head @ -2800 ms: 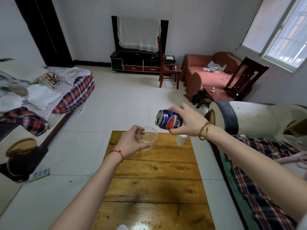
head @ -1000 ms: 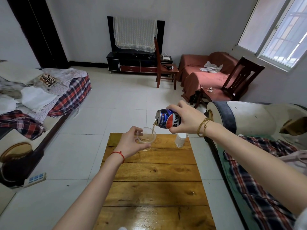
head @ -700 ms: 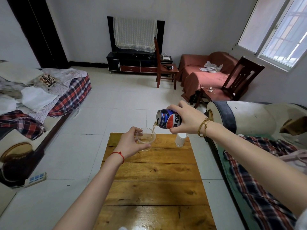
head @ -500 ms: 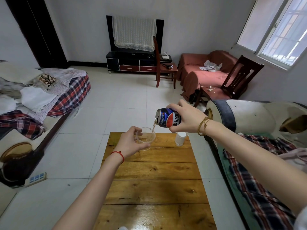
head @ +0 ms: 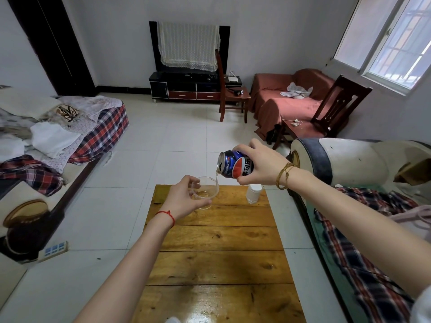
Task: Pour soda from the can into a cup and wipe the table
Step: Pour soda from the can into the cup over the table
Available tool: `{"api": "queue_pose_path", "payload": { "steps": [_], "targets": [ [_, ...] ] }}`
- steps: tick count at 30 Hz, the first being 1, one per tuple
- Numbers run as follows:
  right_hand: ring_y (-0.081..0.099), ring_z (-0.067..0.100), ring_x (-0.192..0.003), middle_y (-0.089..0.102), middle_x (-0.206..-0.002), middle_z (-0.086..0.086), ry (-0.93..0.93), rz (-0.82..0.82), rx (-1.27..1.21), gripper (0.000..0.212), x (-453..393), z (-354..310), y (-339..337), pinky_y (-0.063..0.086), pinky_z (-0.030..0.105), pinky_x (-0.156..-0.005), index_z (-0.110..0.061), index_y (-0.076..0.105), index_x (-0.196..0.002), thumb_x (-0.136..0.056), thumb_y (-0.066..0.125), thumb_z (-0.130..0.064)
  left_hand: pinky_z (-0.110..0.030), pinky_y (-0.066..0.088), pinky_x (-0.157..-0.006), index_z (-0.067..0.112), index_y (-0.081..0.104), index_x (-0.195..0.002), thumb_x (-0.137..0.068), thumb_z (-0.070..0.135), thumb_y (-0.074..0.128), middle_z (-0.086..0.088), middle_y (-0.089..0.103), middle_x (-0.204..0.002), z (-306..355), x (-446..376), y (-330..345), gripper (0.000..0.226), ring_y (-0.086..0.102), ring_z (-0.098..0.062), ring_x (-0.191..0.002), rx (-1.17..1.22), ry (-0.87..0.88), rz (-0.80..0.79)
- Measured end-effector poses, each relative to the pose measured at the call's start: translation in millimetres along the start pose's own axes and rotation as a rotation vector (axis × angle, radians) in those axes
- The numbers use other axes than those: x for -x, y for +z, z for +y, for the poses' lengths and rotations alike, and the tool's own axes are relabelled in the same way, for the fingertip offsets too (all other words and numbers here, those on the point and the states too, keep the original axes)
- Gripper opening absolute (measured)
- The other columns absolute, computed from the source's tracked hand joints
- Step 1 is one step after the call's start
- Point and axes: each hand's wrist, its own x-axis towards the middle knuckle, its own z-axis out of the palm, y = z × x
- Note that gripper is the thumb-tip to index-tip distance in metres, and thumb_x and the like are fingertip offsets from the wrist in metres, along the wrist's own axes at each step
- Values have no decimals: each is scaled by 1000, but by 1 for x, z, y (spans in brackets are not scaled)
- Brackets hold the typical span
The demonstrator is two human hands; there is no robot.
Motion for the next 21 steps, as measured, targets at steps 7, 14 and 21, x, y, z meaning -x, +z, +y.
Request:
{"api": "queue_pose_path", "payload": {
  "steps": [7, 14, 21],
  "targets": [
    [56, 18, -86, 43, -104, 0, 1, -7, 2, 72, 0, 3, 2, 56, 31, -70, -31, 42, -128, -65, 72, -47, -29, 51, -93, 15, 50, -127, -67, 36, 87, -4, 62, -127, 3, -1, 0, 73, 61, -19, -110, 6, 3, 7],
    [56, 18, -86, 42, -102, 0, -5, -8, -11, 72, 0, 3, 0, 56, 32, -71, -31, 42, -128, -65, 73, -46, -28, 51, -92, 15, 50, -127, -67, 34, 87, -4, 63, -127, 4, -2, 3, 73, 61, -18, -110, 0, 10, 17],
    [55, 19, -86, 42, -103, 0, -14, -7, -14, 73, -2, 4, 0, 54, 30, -70, -31, 42, -129, -65, 73, -46, -27, 52, -91, 16, 51, -126, -67, 34, 87, -3, 63, -125, 7, -4, 5, 72, 60, -15, -104, 3, 15, 14]
  ]
}}
